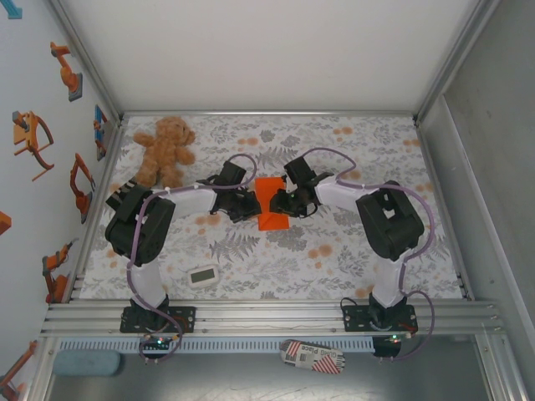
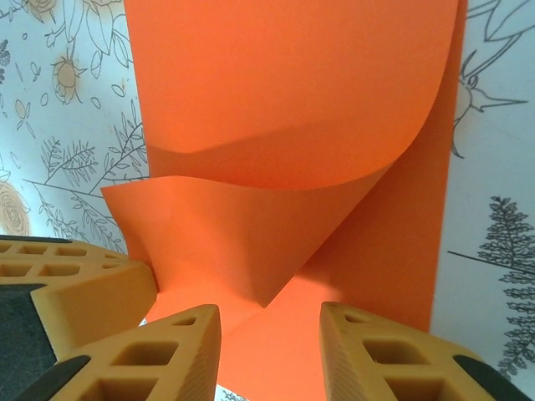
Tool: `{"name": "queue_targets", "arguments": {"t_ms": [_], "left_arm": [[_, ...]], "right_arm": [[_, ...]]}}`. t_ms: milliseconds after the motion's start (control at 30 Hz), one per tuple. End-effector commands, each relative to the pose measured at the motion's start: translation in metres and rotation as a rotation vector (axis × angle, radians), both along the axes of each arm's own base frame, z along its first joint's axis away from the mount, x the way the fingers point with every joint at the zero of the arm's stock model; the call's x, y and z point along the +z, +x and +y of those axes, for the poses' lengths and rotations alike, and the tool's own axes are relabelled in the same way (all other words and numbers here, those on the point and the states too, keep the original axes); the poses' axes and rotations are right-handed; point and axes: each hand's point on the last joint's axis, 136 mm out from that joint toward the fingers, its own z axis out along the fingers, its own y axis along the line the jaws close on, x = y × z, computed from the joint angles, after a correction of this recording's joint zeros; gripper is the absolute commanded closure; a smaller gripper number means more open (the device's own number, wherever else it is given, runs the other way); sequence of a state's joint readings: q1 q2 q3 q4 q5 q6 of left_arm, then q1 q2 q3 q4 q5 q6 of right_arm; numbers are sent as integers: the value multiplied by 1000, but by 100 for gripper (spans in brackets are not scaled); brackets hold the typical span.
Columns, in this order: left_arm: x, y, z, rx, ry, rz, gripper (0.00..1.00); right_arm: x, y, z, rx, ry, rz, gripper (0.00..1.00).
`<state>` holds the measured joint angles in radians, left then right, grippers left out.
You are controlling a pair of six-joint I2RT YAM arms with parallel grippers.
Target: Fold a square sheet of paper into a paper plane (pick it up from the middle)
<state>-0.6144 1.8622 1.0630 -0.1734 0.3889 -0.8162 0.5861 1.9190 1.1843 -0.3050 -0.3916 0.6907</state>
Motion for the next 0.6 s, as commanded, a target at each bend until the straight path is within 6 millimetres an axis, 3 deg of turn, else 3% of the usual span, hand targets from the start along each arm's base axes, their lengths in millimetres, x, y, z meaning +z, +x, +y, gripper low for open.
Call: {"name": "queue_targets", "arguments": {"t_ms": [0, 567], "left_arm": [[0, 3, 0, -28, 15, -1, 90], [-3, 16, 2, -49, 37, -12, 88]], "right_arm": [[-10, 0, -4, 8, -63, 13, 64], [-41, -10, -25, -4, -200, 80, 62]]}}
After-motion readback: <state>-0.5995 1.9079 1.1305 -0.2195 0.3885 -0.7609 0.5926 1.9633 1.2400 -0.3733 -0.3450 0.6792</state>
